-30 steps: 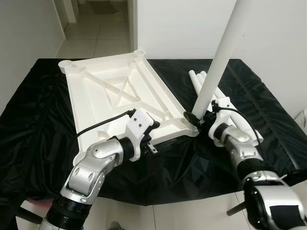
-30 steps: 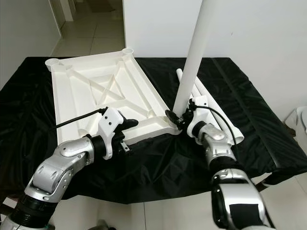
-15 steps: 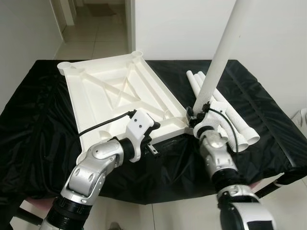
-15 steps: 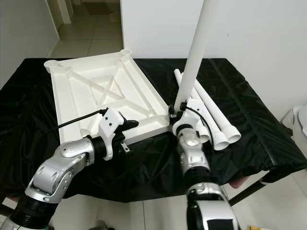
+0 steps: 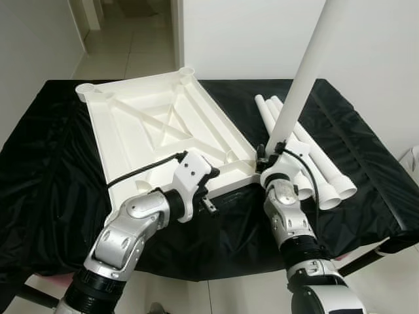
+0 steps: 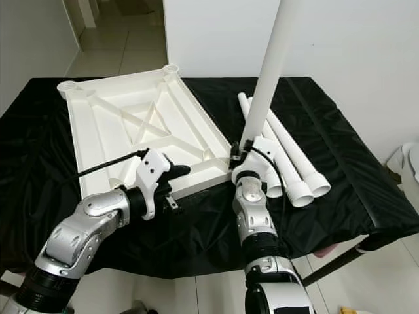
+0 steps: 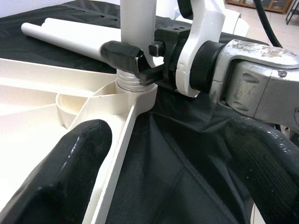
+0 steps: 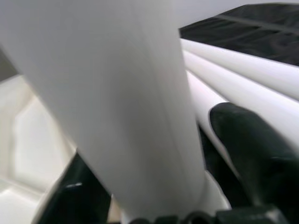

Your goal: Building children table

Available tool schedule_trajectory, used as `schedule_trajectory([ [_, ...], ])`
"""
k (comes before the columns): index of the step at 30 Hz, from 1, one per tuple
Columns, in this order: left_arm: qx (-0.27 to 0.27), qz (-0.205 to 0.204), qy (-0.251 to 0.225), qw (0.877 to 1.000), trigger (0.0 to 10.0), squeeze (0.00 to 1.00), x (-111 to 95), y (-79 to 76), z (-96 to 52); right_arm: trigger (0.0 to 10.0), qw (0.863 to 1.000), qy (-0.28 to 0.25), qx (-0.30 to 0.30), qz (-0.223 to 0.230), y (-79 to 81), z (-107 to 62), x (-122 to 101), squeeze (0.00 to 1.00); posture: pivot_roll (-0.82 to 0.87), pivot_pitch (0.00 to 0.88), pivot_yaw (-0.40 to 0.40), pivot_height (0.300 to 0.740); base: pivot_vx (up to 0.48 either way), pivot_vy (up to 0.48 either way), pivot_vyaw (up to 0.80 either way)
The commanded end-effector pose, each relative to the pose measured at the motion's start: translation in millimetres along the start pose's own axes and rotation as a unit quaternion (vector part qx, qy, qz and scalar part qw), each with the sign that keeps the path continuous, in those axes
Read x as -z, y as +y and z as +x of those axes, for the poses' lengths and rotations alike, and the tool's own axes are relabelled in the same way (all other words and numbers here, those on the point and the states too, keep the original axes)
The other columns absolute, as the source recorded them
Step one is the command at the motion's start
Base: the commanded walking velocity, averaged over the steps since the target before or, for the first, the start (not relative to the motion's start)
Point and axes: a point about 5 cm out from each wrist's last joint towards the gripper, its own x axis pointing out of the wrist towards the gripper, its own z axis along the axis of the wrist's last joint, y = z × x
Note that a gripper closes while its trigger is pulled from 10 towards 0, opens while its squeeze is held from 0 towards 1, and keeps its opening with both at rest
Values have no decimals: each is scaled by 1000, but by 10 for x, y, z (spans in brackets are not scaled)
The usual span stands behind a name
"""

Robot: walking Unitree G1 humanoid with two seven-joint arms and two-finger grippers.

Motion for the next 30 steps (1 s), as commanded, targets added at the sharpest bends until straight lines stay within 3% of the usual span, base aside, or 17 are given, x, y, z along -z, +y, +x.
schedule_trajectory([
  [1, -5, 1, 3, 1000, 10000, 0, 7, -21, 9, 10000, 1000, 3, -23, 17, 52, -19, -2, 1000, -20, 0, -13, 740, 0, 0, 0],
  [10, -4, 0, 4, 1000, 10000, 0, 14, -29, 11, 10000, 994, 6, -111, 16, 55, -10, -89, 1000, -24, 0, -14, 740, 0, 0, 0],
  [11, -4, 0, 4, 1000, 10000, 0, 14, -28, 12, 10000, 990, 8, -141, 8, 32, 3, -105, 0, -25, 0, -14, 740, 0, 0, 0],
  [17, -3, 0, 4, 1000, 10000, 0, 14, -23, 13, 10000, 976, 8, -216, -30, -124, 48, -135, 0, -27, 0, -13, 740, 0, 0, 0],
  [18, -3, 1, 4, 1000, 10000, 0, 14, -21, 13, 10000, 969, 6, -242, -53, -199, 56, -132, 0, -27, 0, -13, 740, 0, 0, 0],
  [20, -3, 1, 4, 1000, 10000, 0, 14, -21, 13, 10000, 969, 6, -242, -53, -199, 56, -132, 0, -27, 0, -13, 740, 0, 0, 0],
  [24, -3, 2, 4, 1000, 10000, 0, 7, -10, 10, 10000, 944, 35, -319, -75, -427, 97, -95, 0, -28, 0, -5, 740, 0, 0, 0],
  [30, -2, 3, 4, 1000, 10000, 0, 3, -7, 10, 10000, 932, 52, -347, -85, -453, 137, -102, 0, -25, 0, -2, 740, 0, 0, 0],
])
